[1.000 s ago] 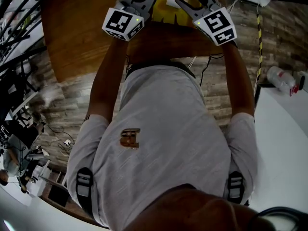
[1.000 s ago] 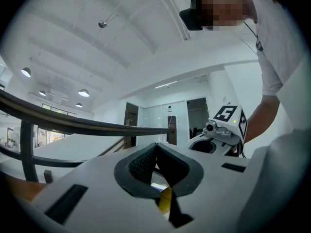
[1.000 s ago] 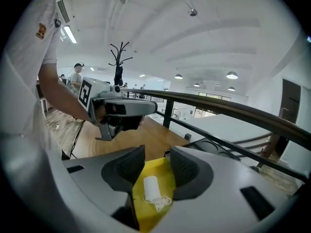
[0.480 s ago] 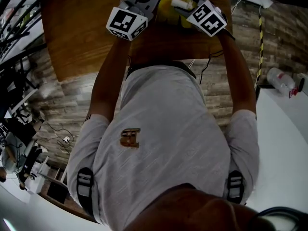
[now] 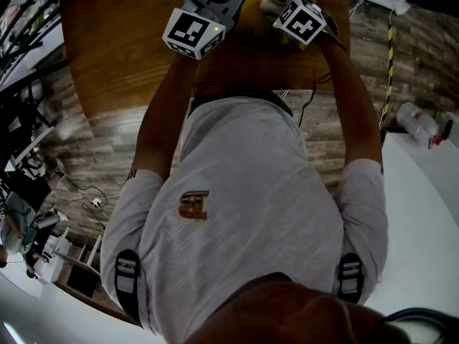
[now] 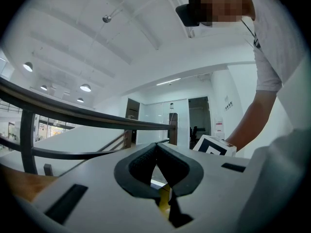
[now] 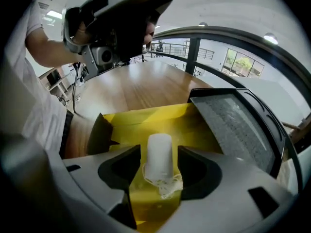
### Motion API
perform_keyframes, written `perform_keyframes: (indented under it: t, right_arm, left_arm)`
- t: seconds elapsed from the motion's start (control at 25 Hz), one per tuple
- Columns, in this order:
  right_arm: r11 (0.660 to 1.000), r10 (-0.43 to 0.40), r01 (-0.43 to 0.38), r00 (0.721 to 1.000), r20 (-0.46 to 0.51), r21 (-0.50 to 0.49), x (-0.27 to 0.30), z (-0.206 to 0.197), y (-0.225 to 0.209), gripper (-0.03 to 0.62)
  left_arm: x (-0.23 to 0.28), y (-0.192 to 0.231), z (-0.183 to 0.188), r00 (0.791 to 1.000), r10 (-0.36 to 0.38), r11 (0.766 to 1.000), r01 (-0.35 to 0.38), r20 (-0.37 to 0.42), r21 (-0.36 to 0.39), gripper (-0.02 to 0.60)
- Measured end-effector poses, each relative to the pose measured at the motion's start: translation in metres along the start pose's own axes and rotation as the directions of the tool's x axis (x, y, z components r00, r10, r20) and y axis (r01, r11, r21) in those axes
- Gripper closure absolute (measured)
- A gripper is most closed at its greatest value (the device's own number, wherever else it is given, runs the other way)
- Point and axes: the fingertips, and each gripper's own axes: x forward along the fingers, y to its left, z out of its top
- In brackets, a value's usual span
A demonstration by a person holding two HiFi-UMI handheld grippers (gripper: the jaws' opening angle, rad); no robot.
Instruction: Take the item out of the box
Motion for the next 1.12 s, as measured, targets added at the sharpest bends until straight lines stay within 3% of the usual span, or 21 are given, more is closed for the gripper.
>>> perform_keyframes:
  t: [0.64, 1.12]
  right_arm:
    - [1.000, 0.013, -0.013, 0.999, -0.050, 0.011, 0.017, -0.012, -0.008, 0.393]
    - [0.998, -0.041, 0.039, 0.999, 0.031, 0.040, -0.005, -0.006, -0.005, 0.398]
  left_arm:
    - [0.000, 0.006, -0.011, 1.000, 0.001, 1.000, -0.001, -0.021, -0.007, 0.561]
    - [-0.005, -0.001, -0.007, 1.000, -0.009, 1.000, 0.010, -0.023, 0.001, 0.561]
